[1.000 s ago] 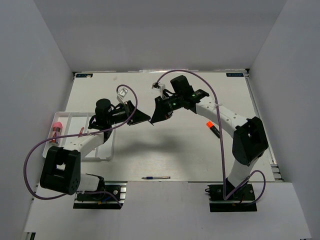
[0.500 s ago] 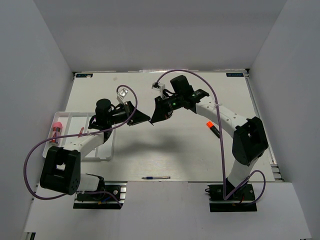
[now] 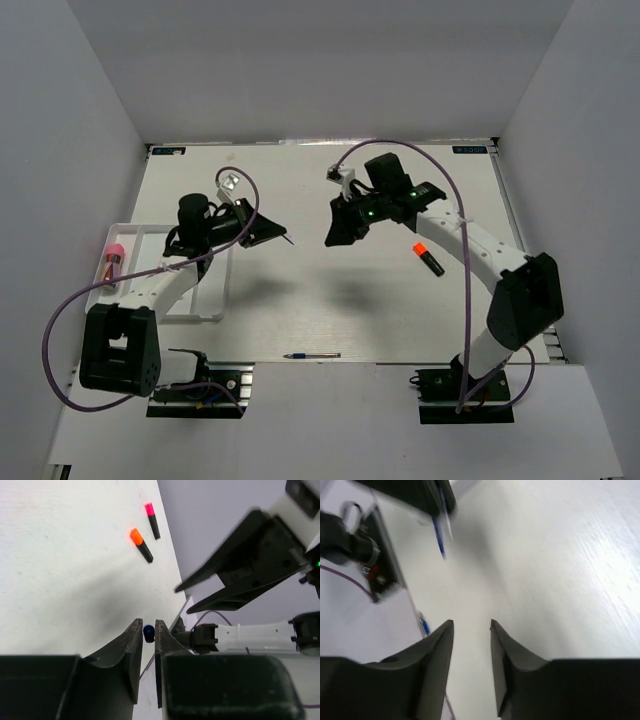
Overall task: Sort the stationery into containers
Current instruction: Pick up the pen cap from the center of the board, then pick up the pen from the corner of the board.
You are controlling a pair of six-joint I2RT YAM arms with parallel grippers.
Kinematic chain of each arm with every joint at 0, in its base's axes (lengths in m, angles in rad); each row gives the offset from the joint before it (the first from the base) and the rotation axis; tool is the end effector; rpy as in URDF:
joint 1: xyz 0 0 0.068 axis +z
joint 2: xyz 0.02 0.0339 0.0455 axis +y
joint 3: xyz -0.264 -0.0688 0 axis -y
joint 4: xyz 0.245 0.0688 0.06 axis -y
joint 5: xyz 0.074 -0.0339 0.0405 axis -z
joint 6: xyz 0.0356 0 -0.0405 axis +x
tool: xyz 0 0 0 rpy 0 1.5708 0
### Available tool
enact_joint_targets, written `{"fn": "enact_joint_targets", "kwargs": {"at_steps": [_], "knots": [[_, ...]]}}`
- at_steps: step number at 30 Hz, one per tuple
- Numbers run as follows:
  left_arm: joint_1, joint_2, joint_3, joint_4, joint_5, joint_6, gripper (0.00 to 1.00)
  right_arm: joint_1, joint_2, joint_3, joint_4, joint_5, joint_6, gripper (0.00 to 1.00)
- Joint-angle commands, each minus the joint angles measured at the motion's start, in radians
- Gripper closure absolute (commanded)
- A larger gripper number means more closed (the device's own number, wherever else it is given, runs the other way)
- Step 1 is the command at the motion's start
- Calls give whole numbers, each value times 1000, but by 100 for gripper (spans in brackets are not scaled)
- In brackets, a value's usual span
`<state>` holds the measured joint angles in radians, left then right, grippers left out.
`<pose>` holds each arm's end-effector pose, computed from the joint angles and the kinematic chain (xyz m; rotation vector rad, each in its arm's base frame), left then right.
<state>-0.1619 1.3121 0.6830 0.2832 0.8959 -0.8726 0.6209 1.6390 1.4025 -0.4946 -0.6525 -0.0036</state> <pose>0.2683 -0.0720 0.2404 -0.0623 2.0913 -1.5167 0.2854 0.2307 0.3095 -1.0464 2.1006 1.0627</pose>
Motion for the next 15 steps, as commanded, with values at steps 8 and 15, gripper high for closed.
{"fn": "enact_joint_targets", "kwargs": {"at_steps": [8, 15], "knots": [[185, -142, 39, -156, -54, 55, 100, 141, -275, -310, -168, 269, -422, 79], [266, -171, 142, -337, -103, 174, 100, 506, -164, -295, -102, 401, -402, 75]]}}
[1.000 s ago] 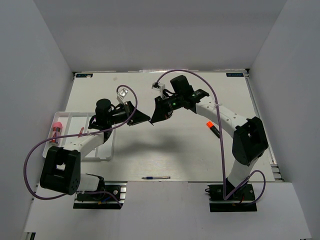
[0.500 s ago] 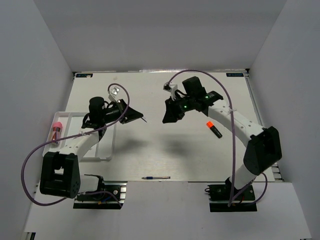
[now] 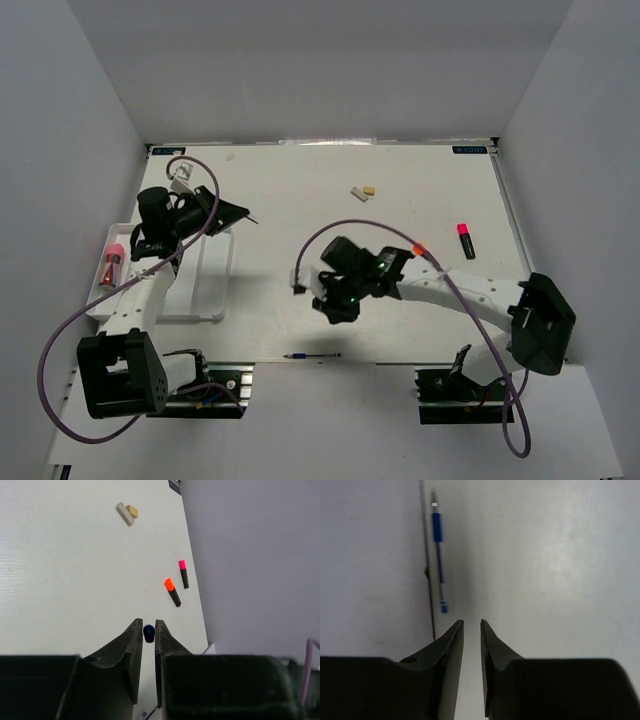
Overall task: Sort the stationery into containers
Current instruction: Pick up the pen from the corner of the board.
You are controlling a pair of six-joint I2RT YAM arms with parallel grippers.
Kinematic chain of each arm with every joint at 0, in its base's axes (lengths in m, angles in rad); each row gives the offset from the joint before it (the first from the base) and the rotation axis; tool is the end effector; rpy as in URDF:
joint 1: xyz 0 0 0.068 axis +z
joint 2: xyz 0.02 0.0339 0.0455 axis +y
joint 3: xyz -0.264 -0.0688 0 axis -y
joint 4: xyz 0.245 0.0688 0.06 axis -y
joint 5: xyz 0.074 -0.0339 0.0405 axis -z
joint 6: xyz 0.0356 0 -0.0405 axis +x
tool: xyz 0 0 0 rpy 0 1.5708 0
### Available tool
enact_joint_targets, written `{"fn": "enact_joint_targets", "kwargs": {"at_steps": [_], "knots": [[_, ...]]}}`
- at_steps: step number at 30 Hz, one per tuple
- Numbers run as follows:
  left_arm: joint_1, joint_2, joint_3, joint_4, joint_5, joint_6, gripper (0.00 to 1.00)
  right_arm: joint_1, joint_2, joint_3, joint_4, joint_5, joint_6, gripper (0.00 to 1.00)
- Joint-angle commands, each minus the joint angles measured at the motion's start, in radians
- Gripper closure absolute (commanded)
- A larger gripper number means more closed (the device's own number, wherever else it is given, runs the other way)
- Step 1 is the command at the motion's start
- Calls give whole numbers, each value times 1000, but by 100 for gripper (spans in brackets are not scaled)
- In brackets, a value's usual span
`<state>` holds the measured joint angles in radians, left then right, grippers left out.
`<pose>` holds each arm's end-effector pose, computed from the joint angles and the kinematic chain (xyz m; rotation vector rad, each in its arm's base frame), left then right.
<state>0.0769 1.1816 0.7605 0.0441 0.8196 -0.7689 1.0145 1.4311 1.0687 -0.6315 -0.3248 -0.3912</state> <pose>0.2606 -0.0060 0.2762 -0.2744 2.0076 -1.2420 0.1447 0.2543 0.2539 -1.7887 1.9146 0.6462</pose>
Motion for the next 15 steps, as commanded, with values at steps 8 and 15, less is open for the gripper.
{"fn": "enact_joint_targets", "kwargs": {"at_steps": [8, 15], "knots": [[70, -17, 114, -124, -8, 88, 100, 314, 156, 39, 95, 195, 146, 62], [90, -33, 49, -15, 16, 14, 100, 351, 256, 99, 107, 253, 176, 63]]}}
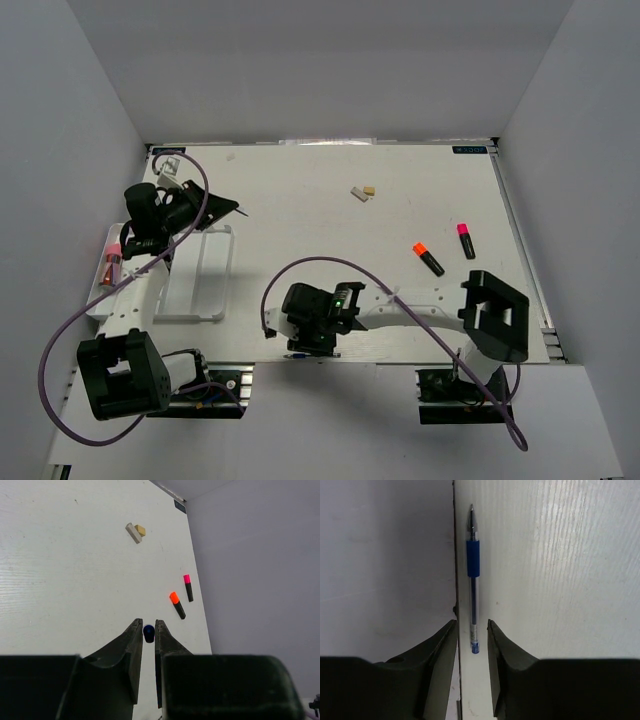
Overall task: Sort the stationery into containers
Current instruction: Pick up the pen from the corner of the board.
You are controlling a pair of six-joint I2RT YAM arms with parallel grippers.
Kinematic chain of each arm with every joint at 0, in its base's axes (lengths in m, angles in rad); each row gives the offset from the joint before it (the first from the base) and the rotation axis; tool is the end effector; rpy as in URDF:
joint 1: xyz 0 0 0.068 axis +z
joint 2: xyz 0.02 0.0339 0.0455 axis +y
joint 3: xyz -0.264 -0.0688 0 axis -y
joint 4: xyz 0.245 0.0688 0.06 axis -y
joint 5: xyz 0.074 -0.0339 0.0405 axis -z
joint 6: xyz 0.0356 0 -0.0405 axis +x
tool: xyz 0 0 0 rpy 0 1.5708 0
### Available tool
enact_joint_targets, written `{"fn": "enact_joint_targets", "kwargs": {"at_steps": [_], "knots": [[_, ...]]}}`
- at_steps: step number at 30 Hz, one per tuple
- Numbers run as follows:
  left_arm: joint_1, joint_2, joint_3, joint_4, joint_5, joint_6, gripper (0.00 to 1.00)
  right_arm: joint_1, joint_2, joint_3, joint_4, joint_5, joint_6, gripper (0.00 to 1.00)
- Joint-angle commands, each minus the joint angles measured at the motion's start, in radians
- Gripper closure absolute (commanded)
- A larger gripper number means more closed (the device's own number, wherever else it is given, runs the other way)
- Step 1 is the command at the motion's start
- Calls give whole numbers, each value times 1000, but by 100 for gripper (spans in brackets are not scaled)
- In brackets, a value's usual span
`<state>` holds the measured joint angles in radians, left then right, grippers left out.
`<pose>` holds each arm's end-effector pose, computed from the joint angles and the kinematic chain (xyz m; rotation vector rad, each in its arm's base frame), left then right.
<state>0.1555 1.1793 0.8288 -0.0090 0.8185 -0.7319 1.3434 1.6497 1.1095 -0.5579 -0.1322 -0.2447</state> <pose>0.2629 0.0149 0.2952 -0.3004 1.9622 -1.1648 0.0702 0.3241 0.2048 -2.0013 1.9052 0.5034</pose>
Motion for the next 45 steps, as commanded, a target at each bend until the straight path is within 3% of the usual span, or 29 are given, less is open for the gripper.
{"fn": "enact_joint_targets", "kwargs": {"at_steps": [1, 14, 32, 35, 41, 45], "knots": [[12, -32, -14, 34, 19, -21, 100, 28, 54, 67, 30, 65, 36, 64], [12, -21, -19, 60, 33, -27, 100, 66, 124, 44, 59, 112, 36, 64], [12, -23, -25, 63, 41, -26, 100, 54, 179, -68, 142, 164, 16, 74], [12, -17, -19, 66, 41, -27, 100, 28, 180, -77, 145, 152, 18, 77], [12, 8, 0, 73, 41, -27, 100, -12, 206, -63, 127, 109, 16, 100], [12, 34, 9, 86, 47, -35, 100, -65, 181, -59, 122, 105, 19, 100]]}}
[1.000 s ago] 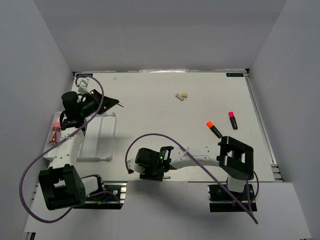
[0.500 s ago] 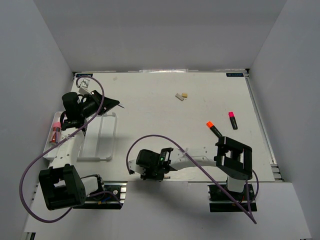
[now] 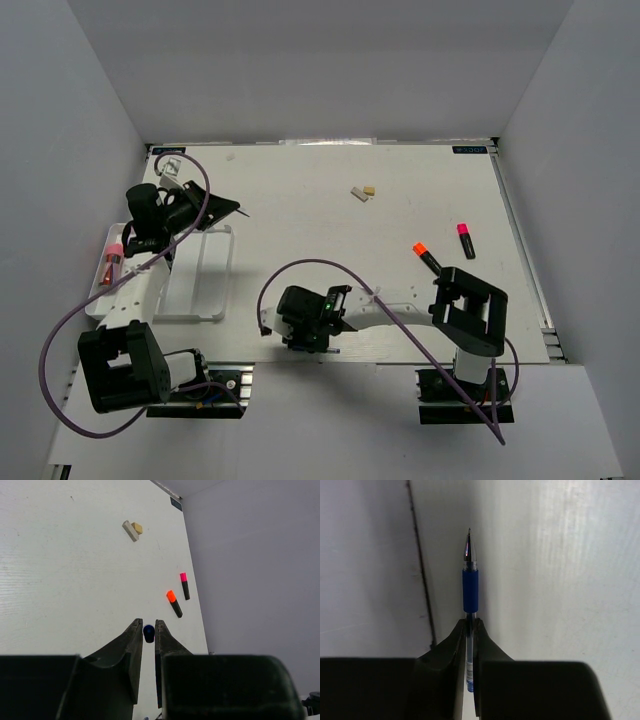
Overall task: Sort the stationery into containers
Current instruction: Pick up the pen from the corner of the board.
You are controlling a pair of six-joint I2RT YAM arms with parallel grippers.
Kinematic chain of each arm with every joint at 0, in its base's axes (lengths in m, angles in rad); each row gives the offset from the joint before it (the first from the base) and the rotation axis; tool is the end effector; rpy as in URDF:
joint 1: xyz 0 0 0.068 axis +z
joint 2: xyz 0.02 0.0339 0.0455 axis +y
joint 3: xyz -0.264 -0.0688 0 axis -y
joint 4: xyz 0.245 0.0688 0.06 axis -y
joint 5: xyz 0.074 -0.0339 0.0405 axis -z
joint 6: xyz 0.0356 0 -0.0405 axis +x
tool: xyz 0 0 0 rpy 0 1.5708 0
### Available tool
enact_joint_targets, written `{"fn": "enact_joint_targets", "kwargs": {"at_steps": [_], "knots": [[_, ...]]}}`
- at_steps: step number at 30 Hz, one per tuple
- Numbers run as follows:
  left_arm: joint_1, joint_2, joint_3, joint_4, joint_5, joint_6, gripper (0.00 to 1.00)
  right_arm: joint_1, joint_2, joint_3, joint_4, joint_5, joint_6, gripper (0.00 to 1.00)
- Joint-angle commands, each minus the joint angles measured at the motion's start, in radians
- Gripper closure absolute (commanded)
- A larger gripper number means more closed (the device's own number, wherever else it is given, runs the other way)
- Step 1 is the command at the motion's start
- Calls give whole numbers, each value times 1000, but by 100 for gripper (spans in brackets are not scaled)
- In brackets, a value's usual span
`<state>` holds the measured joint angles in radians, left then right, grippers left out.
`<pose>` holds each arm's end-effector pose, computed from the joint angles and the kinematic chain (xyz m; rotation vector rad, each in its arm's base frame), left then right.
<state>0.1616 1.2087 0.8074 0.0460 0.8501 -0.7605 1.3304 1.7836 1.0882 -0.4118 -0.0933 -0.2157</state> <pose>0.2677 0.0165 0.2860 -0.3086 1.9620 -1.2081 0.0804 0.3419 0.1627 -1.9500 1.9552 0.4541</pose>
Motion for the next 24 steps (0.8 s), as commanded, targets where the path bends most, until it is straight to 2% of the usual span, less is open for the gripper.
{"fn": "enact_joint_targets", "kwargs": {"at_steps": [1, 5, 12, 14, 18, 23, 24], "knots": [[6, 6, 20, 54, 20, -16, 100, -69, 33, -36, -24, 60, -10, 100], [6, 29, -16, 144, 61, -69, 100, -158, -45, -4, -53, 29, -1, 100], [-17, 58, -11, 111, 75, -8, 100, -385, -112, 176, -183, -144, 18, 100], [-27, 78, -39, 164, 121, -42, 100, -424, -127, 232, -197, -175, 30, 100], [-36, 109, -99, 222, 159, -118, 100, -435, -147, 301, -183, -236, 55, 100], [-103, 121, -145, 311, 187, -160, 100, -441, -106, 407, -208, -270, 87, 100], [-112, 115, -160, 393, 194, -193, 100, -442, -99, 439, -208, -298, 90, 100]]}}
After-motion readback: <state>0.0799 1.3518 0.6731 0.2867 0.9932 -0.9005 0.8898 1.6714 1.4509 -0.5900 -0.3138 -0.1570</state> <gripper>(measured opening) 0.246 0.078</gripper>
